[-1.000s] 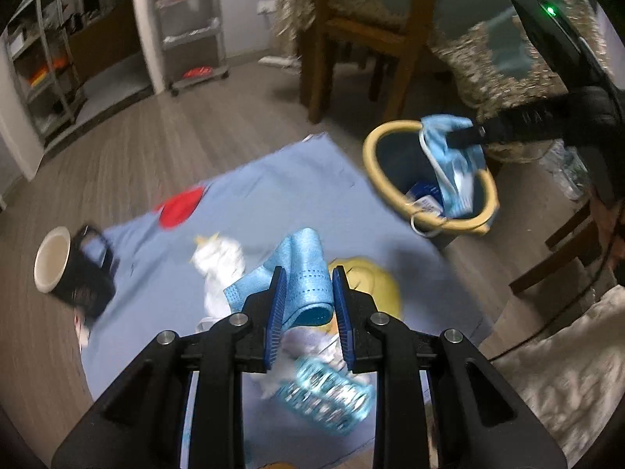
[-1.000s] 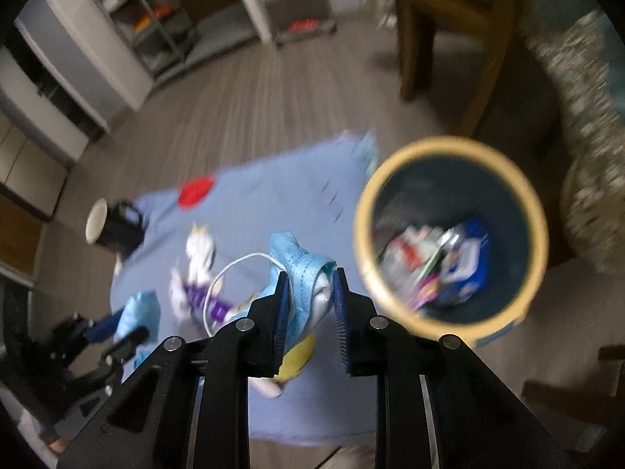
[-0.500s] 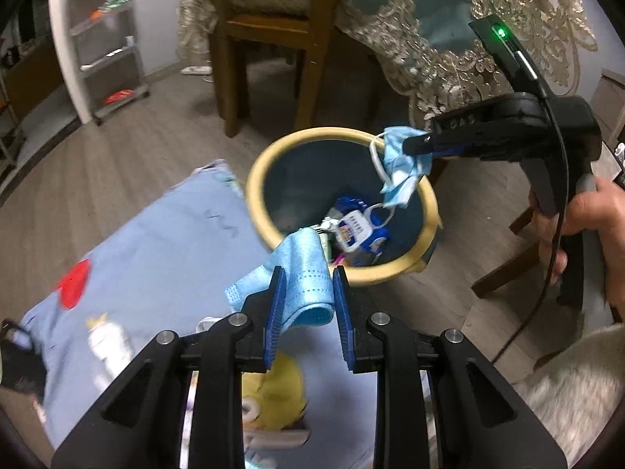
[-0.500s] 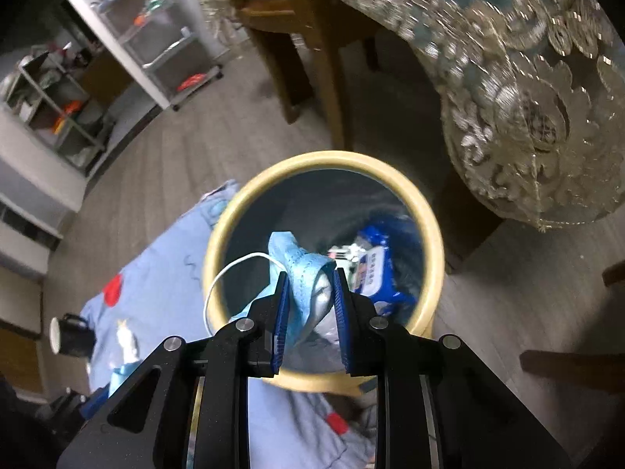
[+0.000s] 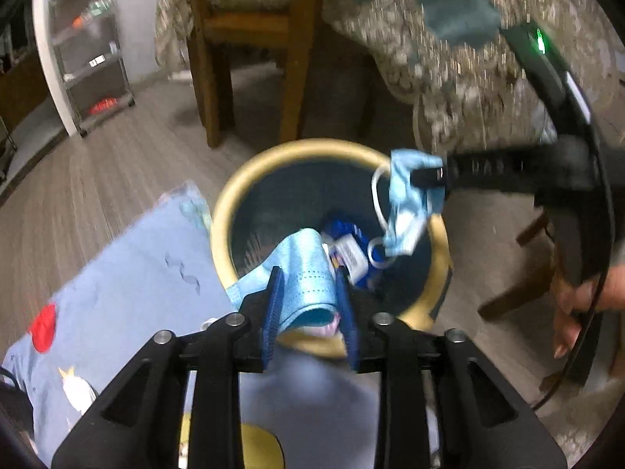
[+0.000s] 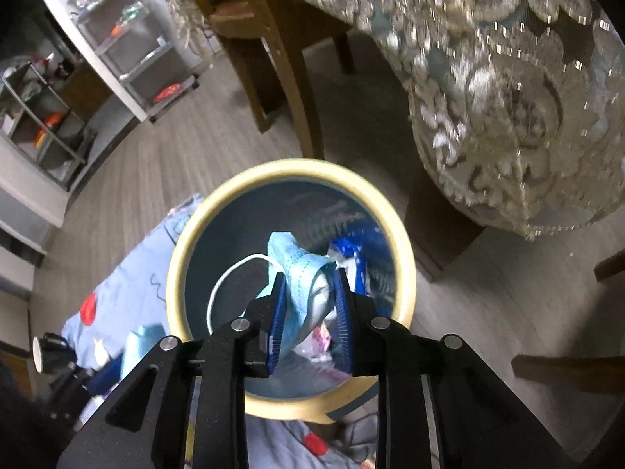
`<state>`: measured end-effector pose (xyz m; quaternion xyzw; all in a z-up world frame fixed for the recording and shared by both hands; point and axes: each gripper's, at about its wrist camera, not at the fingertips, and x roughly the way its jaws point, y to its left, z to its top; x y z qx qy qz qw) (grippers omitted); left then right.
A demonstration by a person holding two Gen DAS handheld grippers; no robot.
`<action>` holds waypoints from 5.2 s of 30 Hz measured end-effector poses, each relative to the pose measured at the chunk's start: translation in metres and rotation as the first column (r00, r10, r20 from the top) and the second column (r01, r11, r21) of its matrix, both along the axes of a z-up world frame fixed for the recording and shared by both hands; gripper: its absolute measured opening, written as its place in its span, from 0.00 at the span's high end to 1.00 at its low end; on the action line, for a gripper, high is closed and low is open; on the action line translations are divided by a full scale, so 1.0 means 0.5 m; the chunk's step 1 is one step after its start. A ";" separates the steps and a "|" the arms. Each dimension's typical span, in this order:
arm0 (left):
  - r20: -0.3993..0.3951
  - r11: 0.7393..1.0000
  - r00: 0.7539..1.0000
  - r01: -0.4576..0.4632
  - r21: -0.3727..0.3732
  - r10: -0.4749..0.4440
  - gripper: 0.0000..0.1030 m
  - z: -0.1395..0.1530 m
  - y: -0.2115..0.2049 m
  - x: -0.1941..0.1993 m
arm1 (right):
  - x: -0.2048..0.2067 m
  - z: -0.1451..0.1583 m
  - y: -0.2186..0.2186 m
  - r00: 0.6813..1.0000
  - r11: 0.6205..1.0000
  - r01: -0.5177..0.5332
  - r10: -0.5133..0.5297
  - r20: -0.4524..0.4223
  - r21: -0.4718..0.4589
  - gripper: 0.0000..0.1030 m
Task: Collect trash
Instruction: 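Carry both blue masks over the bin and lower them in, then open both tools over the bin and return to the cushion, then grasp the purple spray bottle with the right tool while the left tool grasps the white tissue, then carry the spray bottle and tissue over the bin and open both tools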
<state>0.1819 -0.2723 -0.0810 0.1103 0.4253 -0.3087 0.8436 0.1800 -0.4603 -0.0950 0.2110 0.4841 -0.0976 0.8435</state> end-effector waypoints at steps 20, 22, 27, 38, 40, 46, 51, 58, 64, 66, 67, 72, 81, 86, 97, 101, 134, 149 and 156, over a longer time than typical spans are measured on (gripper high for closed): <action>0.099 0.990 0.986 -0.136 0.039 0.132 0.14 0.081 0.192 -0.073 | 0.000 0.092 0.090 0.986 0.983 -0.122 0.136 0.098 -0.134 0.18; 0.108 0.985 0.982 -0.162 0.053 0.156 0.12 0.094 0.235 -0.090 | -0.009 0.106 0.112 0.979 0.977 -0.147 0.166 0.118 -0.156 0.10; 0.109 0.967 0.965 -0.247 0.061 0.239 0.08 0.128 0.360 -0.124 | -0.025 0.137 0.176 0.959 0.959 -0.210 0.240 0.151 -0.189 0.08; 0.096 0.888 0.890 -0.454 0.080 0.446 0.06 0.123 0.578 -0.196 | -0.093 0.189 0.347 0.898 0.923 -0.312 0.364 0.247 -0.226 0.05; 0.088 0.880 0.883 -0.468 0.081 0.461 0.06 0.114 0.595 -0.199 | -0.104 0.171 0.393 0.885 0.907 -0.363 0.408 0.226 -0.214 0.05; 0.059 0.857 0.860 -0.511 0.067 0.508 0.06 0.085 0.640 -0.198 | -0.110 0.082 0.496 0.871 0.879 -0.466 0.475 0.125 -0.097 0.05; 0.010 0.838 0.842 -0.537 0.092 0.539 0.06 0.035 0.660 -0.179 | -0.097 0.035 0.561 0.823 0.820 -0.554 0.565 0.054 -0.143 0.05; 0.009 0.812 0.819 -0.571 0.117 0.574 0.06 0.020 0.694 -0.157 | -0.085 -0.040 0.663 0.670 0.655 -0.735 0.741 -0.039 -0.175 0.07; -0.017 0.811 0.815 -0.573 0.116 0.579 0.06 0.007 0.701 -0.139 | -0.084 -0.103 0.728 0.569 0.536 -0.816 0.811 -0.137 -0.218 0.15; -0.024 0.813 0.816 -0.571 0.114 0.577 0.06 0.005 0.700 -0.136 | -0.080 -0.121 0.738 0.543 0.506 -0.834 0.824 -0.163 -0.217 0.30; -0.031 0.812 0.815 -0.572 0.114 0.579 0.06 0.003 0.700 -0.133 | -0.078 -0.130 0.744 0.533 0.495 -0.841 0.827 -0.177 -0.218 0.36; -0.064 0.805 0.804 -0.585 0.099 0.592 0.06 -0.004 0.698 -0.119 | -0.070 -0.158 0.753 0.504 0.466 -0.861 0.837 -0.214 -0.204 0.55; -0.090 0.837 0.837 -0.523 0.163 0.540 0.06 -0.053 0.641 -0.102 | -0.035 -0.167 0.674 0.649 0.639 -0.760 0.736 -0.196 -0.119 0.58; -0.110 0.853 0.856 -0.476 0.213 0.505 0.07 -0.094 0.610 -0.093 | -0.027 -0.172 0.686 0.627 0.613 -0.779 0.757 -0.183 -0.132 0.58; -0.237 0.908 0.878 -0.387 0.161 0.416 0.38 -0.167 0.550 -0.071 | -0.001 -0.169 0.624 0.688 0.695 -0.719 0.708 -0.158 -0.018 0.60; -0.262 0.931 0.895 -0.327 0.163 0.360 0.57 -0.194 0.518 -0.069 | 0.000 -0.170 0.608 0.691 0.698 -0.717 0.709 -0.145 -0.004 0.60; -0.107 0.969 0.966 -0.228 0.091 0.238 0.89 -0.059 0.452 -0.114 | -0.062 -0.035 0.392 0.801 0.823 -0.568 0.553 -0.231 0.003 0.67; -0.044 0.997 0.997 -0.053 0.064 0.056 0.89 -0.003 0.292 -0.124 | -0.012 0.044 0.275 0.916 0.916 -0.399 0.398 -0.053 -0.026 0.67; -0.070 0.999 0.997 0.027 0.035 -0.024 0.89 0.006 0.156 -0.061 | 0.002 0.044 0.127 0.982 0.982 -0.187 0.186 -0.015 -0.015 0.67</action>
